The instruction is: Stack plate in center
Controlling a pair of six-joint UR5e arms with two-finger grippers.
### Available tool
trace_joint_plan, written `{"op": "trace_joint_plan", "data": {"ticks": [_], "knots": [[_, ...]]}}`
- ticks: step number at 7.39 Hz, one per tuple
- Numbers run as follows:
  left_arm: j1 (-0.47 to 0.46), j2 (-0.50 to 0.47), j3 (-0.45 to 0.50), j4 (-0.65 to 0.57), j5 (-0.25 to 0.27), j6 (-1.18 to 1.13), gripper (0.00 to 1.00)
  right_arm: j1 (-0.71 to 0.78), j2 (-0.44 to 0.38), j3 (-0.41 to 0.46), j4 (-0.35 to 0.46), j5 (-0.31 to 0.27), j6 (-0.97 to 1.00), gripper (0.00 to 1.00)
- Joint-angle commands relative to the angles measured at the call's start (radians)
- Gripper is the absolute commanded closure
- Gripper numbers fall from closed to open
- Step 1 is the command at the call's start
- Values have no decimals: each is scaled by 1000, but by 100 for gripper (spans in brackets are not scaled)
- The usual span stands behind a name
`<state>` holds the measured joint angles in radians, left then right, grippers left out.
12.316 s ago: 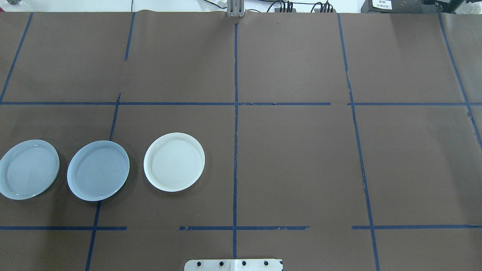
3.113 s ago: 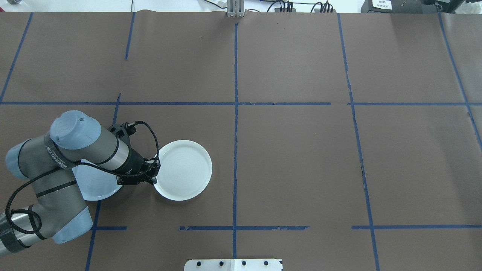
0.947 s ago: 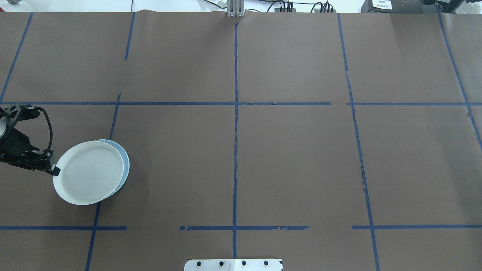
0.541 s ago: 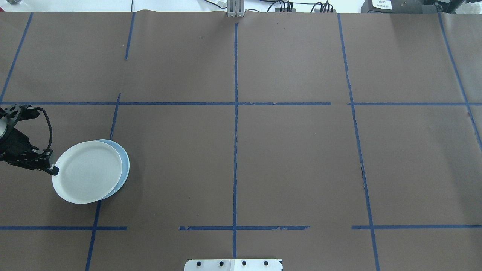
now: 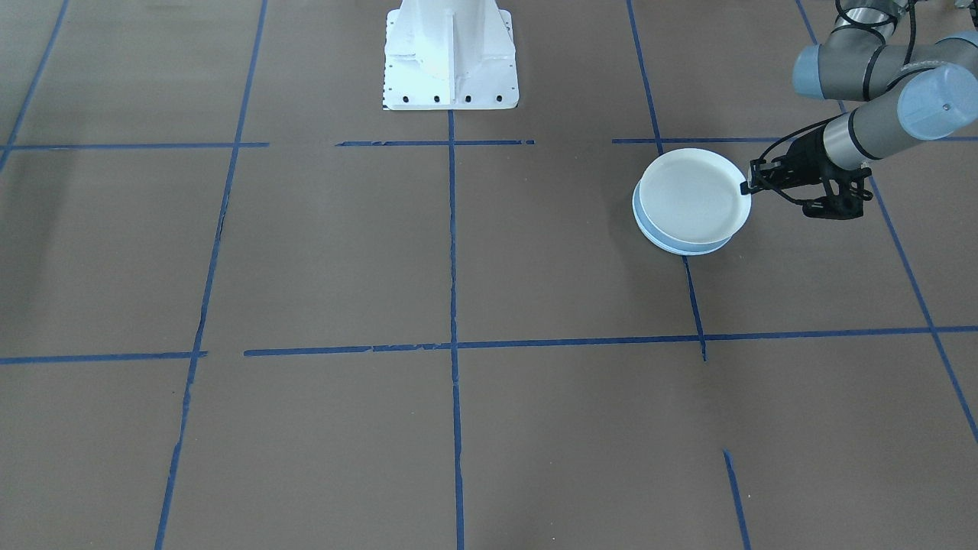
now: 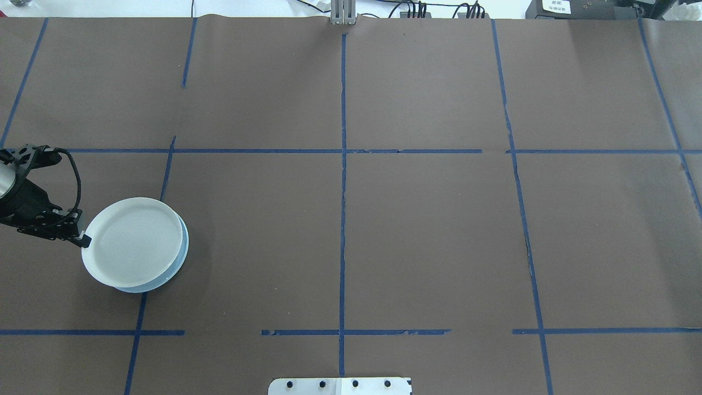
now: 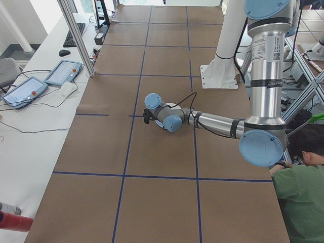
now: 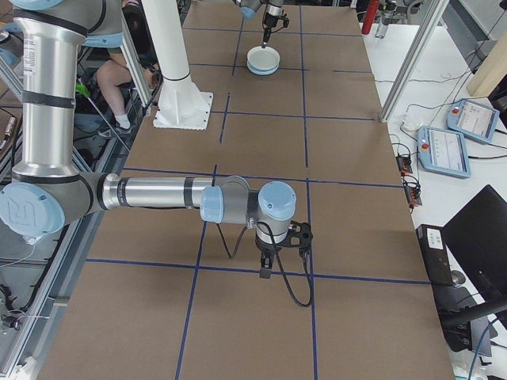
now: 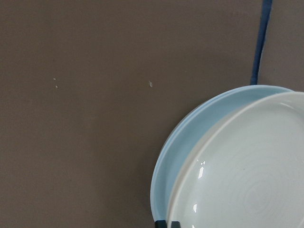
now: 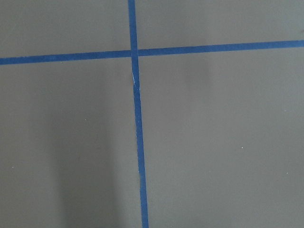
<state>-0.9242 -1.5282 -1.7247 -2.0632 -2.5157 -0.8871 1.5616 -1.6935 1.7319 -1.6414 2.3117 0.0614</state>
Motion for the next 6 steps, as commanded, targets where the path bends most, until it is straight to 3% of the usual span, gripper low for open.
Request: {"op": "trace_joint_plan", "data": {"ticks": [1, 2, 4, 6], "knots": [[-1, -4, 2, -2, 0, -7, 34, 0, 0, 0, 0, 0, 0, 0], [-2, -6, 0, 0, 3, -10, 0, 0, 0, 0, 0, 0, 0, 0], [-19, -4, -4, 0, 2, 0, 0, 0, 0, 0, 0, 0, 0, 0], [-146, 25, -19, 3, 14, 67, 0, 0, 0, 0, 0, 0, 0, 0]]}}
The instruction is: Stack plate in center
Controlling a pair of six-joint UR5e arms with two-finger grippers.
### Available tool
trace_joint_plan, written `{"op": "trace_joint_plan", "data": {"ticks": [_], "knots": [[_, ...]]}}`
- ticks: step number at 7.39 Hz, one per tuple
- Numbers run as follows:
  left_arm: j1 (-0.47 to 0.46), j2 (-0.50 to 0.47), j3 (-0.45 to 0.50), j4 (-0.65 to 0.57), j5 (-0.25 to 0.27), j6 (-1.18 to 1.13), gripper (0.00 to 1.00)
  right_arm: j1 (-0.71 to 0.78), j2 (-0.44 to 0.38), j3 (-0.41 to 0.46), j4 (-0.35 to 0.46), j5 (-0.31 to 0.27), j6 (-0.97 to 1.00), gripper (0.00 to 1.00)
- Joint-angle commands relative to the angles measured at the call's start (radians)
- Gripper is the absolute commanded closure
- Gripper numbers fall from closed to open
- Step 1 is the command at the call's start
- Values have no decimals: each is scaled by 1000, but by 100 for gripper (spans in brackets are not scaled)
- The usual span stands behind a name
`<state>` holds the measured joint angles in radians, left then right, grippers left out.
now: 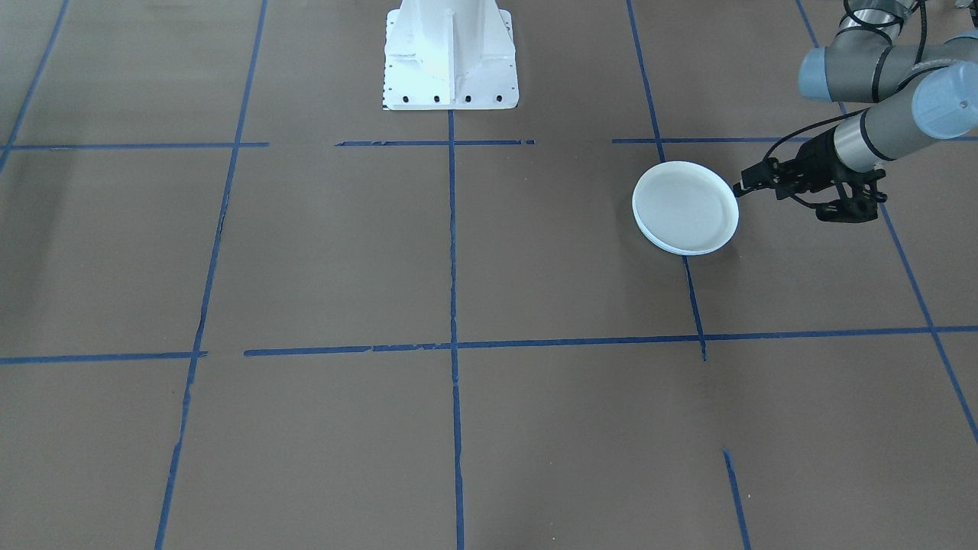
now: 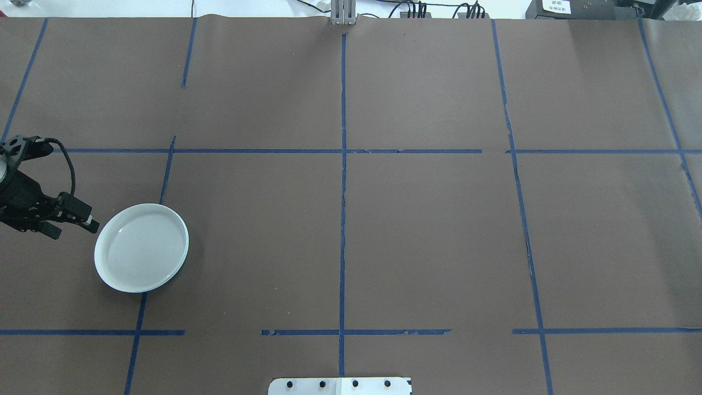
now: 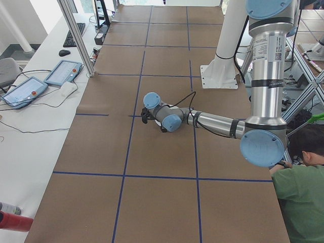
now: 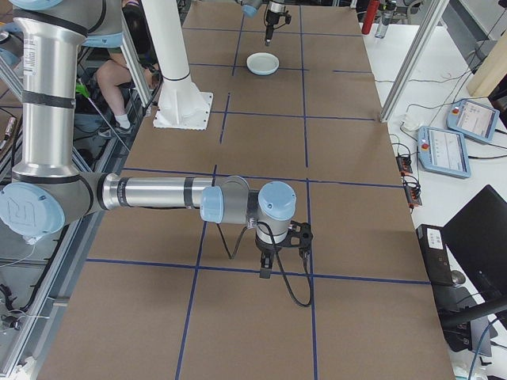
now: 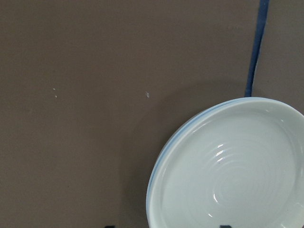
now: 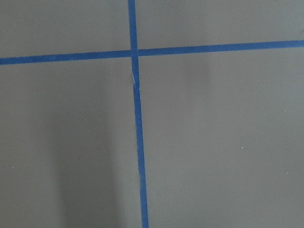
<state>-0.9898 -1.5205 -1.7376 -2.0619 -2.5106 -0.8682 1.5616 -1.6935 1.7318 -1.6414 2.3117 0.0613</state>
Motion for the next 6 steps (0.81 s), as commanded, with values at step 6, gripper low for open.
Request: {"op": "trace_joint_plan", "data": {"ticks": [6], "knots": [[-574, -85, 0, 707, 335, 1009, 0, 0, 0, 0, 0, 0, 0, 0]]}}
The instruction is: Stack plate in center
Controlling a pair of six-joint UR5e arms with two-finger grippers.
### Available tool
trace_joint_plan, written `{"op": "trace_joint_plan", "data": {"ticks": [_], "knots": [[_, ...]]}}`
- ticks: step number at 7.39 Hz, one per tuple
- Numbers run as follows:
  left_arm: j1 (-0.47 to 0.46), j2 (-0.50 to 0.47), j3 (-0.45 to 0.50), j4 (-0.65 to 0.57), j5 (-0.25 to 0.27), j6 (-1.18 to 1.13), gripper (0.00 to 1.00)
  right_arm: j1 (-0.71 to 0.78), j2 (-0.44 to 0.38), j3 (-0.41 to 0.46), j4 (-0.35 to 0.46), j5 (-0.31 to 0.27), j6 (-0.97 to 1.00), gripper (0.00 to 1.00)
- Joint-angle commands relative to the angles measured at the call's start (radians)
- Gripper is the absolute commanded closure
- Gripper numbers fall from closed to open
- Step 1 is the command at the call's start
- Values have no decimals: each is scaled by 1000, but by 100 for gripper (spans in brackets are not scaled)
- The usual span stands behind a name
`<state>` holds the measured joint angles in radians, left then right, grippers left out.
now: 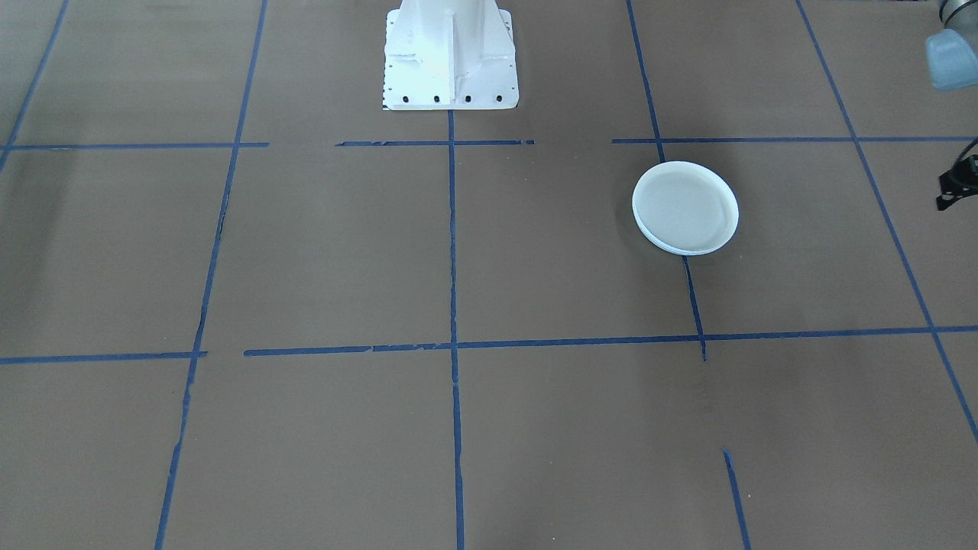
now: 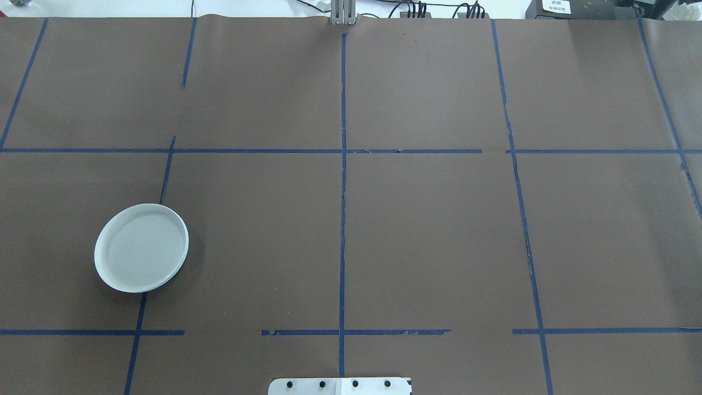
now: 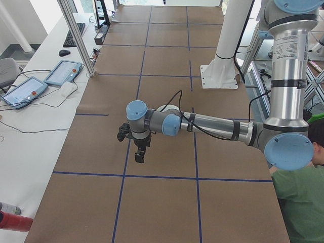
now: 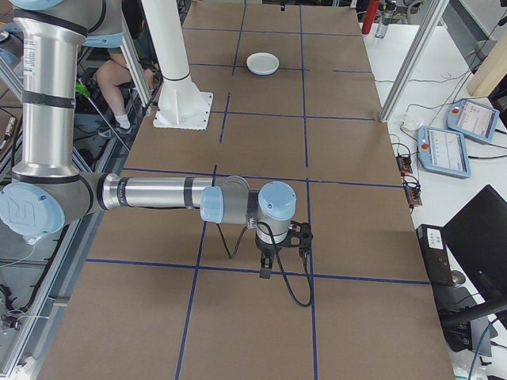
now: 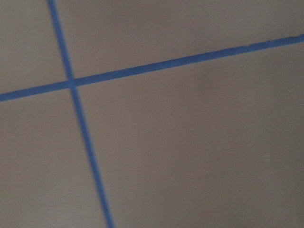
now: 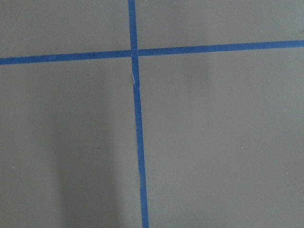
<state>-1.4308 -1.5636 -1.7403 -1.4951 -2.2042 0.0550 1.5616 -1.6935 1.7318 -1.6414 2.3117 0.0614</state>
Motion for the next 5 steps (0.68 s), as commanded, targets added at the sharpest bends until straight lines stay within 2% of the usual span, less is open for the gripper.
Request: {"op": "trace_joint_plan", "data": {"ticks": [1, 2, 5], "knots": [[-205, -38, 13, 144, -54, 88, 0, 0, 0, 0, 0, 0, 0, 0], [-215, -15, 13, 144, -146, 88, 0, 0, 0, 0, -2, 0, 0, 0], [-212, 20, 13, 136, -144, 82, 0, 0, 0, 0, 0, 0, 0, 0]]}}
